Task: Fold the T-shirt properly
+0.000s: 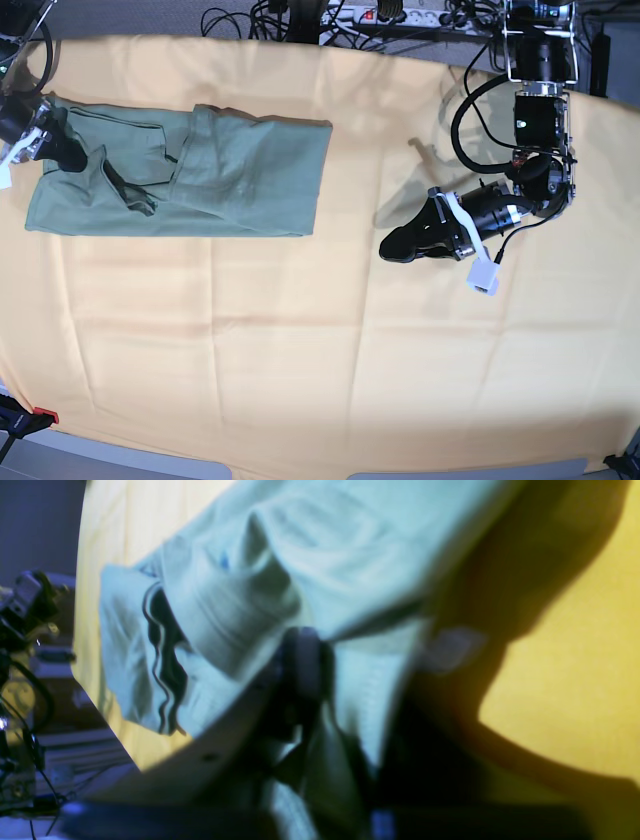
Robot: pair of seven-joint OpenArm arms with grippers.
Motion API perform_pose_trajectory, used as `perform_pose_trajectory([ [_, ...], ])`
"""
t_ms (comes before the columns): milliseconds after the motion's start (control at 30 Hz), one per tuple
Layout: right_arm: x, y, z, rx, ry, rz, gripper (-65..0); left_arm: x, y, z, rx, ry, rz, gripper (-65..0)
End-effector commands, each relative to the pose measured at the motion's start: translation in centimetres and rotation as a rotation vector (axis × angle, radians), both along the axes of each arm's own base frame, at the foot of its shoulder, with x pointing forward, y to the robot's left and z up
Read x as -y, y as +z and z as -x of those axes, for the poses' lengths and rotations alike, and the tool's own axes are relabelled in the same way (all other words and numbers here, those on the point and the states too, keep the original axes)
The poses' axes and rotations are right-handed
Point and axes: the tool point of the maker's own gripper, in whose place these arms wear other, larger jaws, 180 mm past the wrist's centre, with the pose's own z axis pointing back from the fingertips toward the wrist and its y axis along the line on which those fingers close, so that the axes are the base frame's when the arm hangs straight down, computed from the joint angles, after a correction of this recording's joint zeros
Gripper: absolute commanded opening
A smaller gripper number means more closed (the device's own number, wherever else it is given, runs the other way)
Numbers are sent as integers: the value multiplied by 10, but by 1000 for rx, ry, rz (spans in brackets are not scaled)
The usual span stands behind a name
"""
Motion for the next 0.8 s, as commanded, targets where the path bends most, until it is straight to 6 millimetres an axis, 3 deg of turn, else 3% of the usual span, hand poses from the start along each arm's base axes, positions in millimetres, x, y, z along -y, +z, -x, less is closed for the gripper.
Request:
perform_pose_trajectory([
  [0, -2, -1, -1, -18, 1, -10, -650, -1, 18, -6, 53, 1, 33, -650],
  [167, 1, 14, -21, 47, -4, 5, -650, -1, 18, -6, 52, 1, 32, -650],
  [300, 1, 23, -25, 66, 32, 70, -650, -1, 18, -6, 53, 1, 32, -650],
  [433, 5, 34, -30, 75, 97, 213, -650, -1, 18, -6, 52, 1, 28, -650],
  [767, 15, 85, -51, 170, 200, 627, -650, -1, 15, -5, 49, 0, 14, -650],
])
